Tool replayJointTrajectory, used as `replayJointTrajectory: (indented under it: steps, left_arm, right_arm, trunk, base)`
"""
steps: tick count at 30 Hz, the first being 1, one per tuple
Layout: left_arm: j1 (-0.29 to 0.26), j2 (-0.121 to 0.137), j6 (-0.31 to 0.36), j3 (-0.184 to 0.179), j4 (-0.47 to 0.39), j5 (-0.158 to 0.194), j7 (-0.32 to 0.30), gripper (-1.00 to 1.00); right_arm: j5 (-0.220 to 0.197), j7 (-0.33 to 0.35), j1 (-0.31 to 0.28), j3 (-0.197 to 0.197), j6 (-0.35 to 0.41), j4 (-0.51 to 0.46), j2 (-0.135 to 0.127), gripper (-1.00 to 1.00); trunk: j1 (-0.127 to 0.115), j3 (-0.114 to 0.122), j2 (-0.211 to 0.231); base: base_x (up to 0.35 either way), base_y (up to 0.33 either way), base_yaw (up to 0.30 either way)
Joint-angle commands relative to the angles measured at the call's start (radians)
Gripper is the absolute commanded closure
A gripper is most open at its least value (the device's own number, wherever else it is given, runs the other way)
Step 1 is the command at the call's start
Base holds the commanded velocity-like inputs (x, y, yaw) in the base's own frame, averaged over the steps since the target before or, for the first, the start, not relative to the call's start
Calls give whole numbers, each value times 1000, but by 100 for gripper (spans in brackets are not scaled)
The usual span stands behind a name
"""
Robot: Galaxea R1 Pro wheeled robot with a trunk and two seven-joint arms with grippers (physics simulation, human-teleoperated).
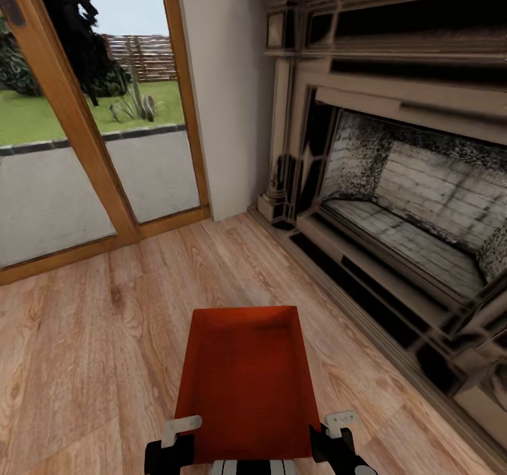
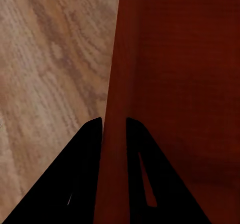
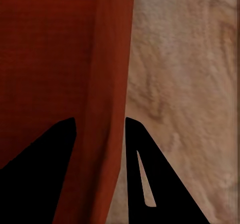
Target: Move the two storage containers from the living room to the garage. In the garage, place one container on the floor and stack the other container on top of it (either order is fine).
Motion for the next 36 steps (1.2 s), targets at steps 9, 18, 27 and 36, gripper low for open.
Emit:
replayJointTrajectory:
  steps: [9,18,27,36]
  left_arm:
    - [0,-4,9,-1,-2,-12,13,100]
    - [0,-4,10,-1,-2,-12,13,100]
    - [0,-4,10,-1,-2,-12,13,100]
    - [0,-4,8,0,-2,-12,13,100]
  right_arm:
    - [7,14,0,-11,-3,0,17,100]
    - [7,14,1,-11,-3,0,17,100]
    - [8,14,1,-10,-3,0,17,100]
    - [8,14,0,-10,-3,0,17,100]
  trunk:
    - [-32,28,58]
    - [-67,56,121]
    - [-101,84,184]
    - [-136,113,247]
  base:
    - [0,0,0]
    - [0,0,0]
    - [0,0,0]
    - [0,0,0]
